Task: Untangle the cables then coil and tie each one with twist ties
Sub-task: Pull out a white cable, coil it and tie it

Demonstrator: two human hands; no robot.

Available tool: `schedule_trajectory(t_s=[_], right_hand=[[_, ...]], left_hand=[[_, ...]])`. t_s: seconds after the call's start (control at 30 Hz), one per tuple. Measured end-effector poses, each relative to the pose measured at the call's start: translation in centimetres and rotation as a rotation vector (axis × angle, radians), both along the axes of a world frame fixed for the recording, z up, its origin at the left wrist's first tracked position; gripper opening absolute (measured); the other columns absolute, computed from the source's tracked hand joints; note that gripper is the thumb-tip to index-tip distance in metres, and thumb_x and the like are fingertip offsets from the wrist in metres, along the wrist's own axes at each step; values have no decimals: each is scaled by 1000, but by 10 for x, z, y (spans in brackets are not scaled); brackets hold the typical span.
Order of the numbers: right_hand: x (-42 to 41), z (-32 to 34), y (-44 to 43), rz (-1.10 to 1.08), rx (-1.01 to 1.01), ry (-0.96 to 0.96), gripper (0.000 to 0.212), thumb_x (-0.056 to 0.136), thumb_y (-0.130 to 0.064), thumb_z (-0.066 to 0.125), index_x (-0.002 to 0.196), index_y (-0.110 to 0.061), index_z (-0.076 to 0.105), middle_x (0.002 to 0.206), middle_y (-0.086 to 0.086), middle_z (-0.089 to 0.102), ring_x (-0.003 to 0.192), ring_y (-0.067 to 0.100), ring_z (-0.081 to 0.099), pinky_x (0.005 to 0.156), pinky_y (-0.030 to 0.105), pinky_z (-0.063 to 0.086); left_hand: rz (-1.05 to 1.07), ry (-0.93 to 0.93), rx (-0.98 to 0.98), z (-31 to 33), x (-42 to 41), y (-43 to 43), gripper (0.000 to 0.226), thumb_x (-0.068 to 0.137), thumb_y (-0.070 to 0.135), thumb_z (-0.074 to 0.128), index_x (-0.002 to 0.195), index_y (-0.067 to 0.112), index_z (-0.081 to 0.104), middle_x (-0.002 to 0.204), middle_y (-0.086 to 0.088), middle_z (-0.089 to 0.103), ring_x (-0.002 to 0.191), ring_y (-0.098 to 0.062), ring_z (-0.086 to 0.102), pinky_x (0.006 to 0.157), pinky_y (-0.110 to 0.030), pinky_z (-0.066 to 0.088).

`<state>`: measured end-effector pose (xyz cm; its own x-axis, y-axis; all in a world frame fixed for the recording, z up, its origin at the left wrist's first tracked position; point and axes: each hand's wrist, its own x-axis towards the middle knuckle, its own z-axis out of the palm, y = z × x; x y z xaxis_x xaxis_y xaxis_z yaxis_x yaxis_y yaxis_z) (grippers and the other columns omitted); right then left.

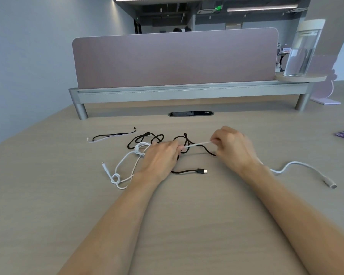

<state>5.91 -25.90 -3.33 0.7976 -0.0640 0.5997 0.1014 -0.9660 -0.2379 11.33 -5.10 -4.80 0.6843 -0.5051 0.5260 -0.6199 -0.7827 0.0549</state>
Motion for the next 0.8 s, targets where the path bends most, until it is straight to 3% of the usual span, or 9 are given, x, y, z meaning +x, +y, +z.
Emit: schedule_trajectory(t_s=[0.13, 0.23, 0.33, 0.43, 0.57, 0.63, 0.7, 0.8], right_hand=[[-7, 2, -16, -227, 1, 59, 18, 80, -1, 54, 88, -13, 66, 95, 5, 61, 89, 34, 56, 74, 36, 38], [-1, -11, -3, -80, -169, -1, 23, 79, -10, 63, 100, -13, 72, 103, 5, 66, 104, 31, 58, 103, 48, 32], [3, -15, 14, 123, -224, -20, 31, 78, -18, 66, 109, -16, 70, 107, 1, 67, 108, 24, 59, 110, 53, 22], [6, -17, 20, 230, -221, -14, 15, 87, -24, 59, 96, -19, 70, 92, -5, 68, 95, 21, 62, 105, 40, 24], [2, -11, 19, 215, -42, -12, 10, 88, -12, 57, 84, -13, 67, 79, 2, 63, 72, 31, 60, 65, 35, 45], [0, -5, 16, 103, 9, -77, 8, 87, -8, 59, 81, -11, 64, 79, 3, 62, 69, 32, 58, 57, 37, 46], [-1, -1, 13, 6, 35, -85, 8, 86, -8, 57, 80, -12, 60, 81, 1, 62, 69, 31, 56, 56, 36, 45], [-3, 1, 8, -91, 68, -31, 7, 84, -9, 56, 80, -14, 57, 84, 0, 62, 73, 32, 56, 58, 33, 42]], left_hand=[[42, -17, 19, 0, 1, 2, 31, 104, 31, 32, 97, 14, 57, 96, -3, 68, 90, -28, 57, 70, -30, 18], [16, -19, 13, 1, 0, 0, 30, 104, 29, 33, 96, 12, 57, 95, -5, 67, 87, -29, 57, 69, -30, 18], [-30, -42, 9, -2, 2, -1, 29, 103, 29, 35, 93, 12, 56, 91, -5, 66, 84, -30, 57, 71, -30, 23], [-77, -94, -1, -4, 6, -3, 30, 102, 31, 39, 85, 12, 55, 82, -6, 65, 77, -32, 57, 68, -32, 27], [-126, -110, -8, -6, 7, -3, 46, 96, 42, 20, 82, 14, 55, 76, -3, 65, 72, -30, 58, 72, -36, 37], [-92, -174, 2, -6, 8, -2, 42, 96, 39, 22, 82, 16, 54, 76, 0, 66, 73, -25, 60, 76, -33, 32], [-21, -261, 26, -4, 8, -2, 33, 96, 32, 32, 78, 17, 56, 71, 2, 65, 71, -23, 60, 76, -31, 29], [53, -330, 72, -6, 9, -3, 12, 83, 17, 66, 73, 17, 60, 65, 3, 63, 68, -23, 58, 72, -30, 28]])
